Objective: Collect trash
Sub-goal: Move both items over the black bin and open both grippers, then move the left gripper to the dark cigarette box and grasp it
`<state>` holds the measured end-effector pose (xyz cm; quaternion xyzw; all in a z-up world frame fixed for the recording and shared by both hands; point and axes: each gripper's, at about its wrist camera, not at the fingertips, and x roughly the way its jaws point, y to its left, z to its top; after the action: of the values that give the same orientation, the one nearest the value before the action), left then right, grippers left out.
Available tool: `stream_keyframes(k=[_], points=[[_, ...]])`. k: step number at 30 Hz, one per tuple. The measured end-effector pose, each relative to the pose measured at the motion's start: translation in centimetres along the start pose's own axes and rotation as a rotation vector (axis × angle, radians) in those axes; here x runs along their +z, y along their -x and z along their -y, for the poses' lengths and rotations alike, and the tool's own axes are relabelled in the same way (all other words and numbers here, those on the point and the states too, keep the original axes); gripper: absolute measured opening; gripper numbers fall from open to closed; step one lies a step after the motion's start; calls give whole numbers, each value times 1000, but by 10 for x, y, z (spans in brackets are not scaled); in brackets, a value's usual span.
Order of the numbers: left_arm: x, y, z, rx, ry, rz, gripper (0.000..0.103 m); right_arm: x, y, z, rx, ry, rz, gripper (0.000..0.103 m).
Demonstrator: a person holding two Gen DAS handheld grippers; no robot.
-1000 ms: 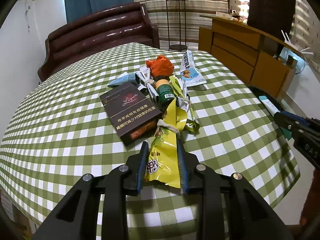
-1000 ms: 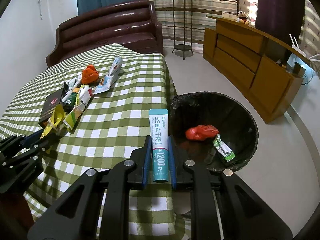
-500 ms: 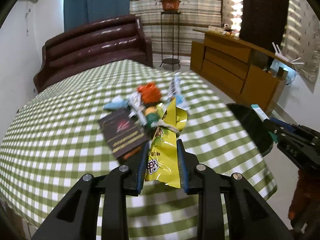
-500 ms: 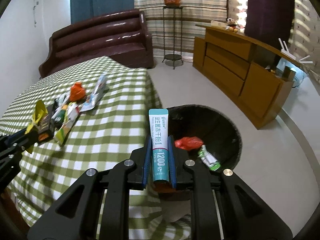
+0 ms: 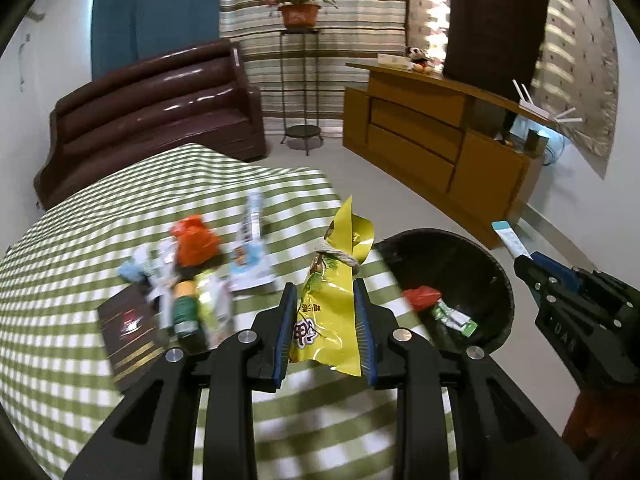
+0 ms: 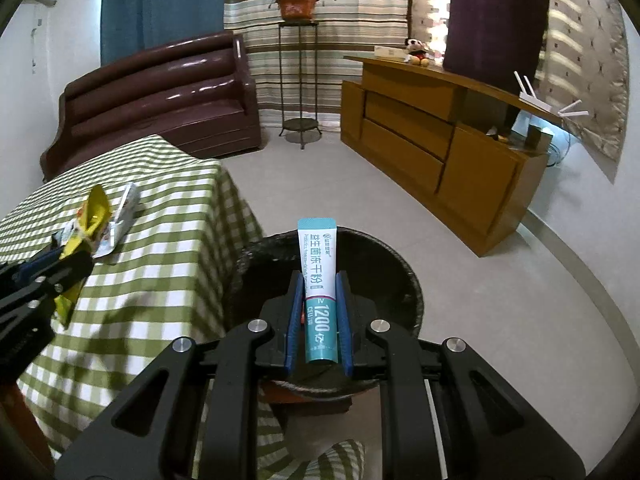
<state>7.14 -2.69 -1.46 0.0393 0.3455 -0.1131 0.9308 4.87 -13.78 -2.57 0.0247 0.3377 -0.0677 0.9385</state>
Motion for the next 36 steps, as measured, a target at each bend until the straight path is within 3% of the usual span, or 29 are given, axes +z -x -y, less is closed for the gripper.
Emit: stream_keyframes(k=[10,23,30,36], points=[[15,-37,37,-30,-58,-27,29,4,-19,18,-20,-38,-5,16],[28,-74,63,-12,-87,-78,30,8,-45,36,-25,-91,-21,17],[31,-84,67,-15,-90,-110,44,6,-54,43,-17,-112,-38,23],[31,-84,66,-16,-85,-113,46,7,-54,49,-19,-130,-38,29]])
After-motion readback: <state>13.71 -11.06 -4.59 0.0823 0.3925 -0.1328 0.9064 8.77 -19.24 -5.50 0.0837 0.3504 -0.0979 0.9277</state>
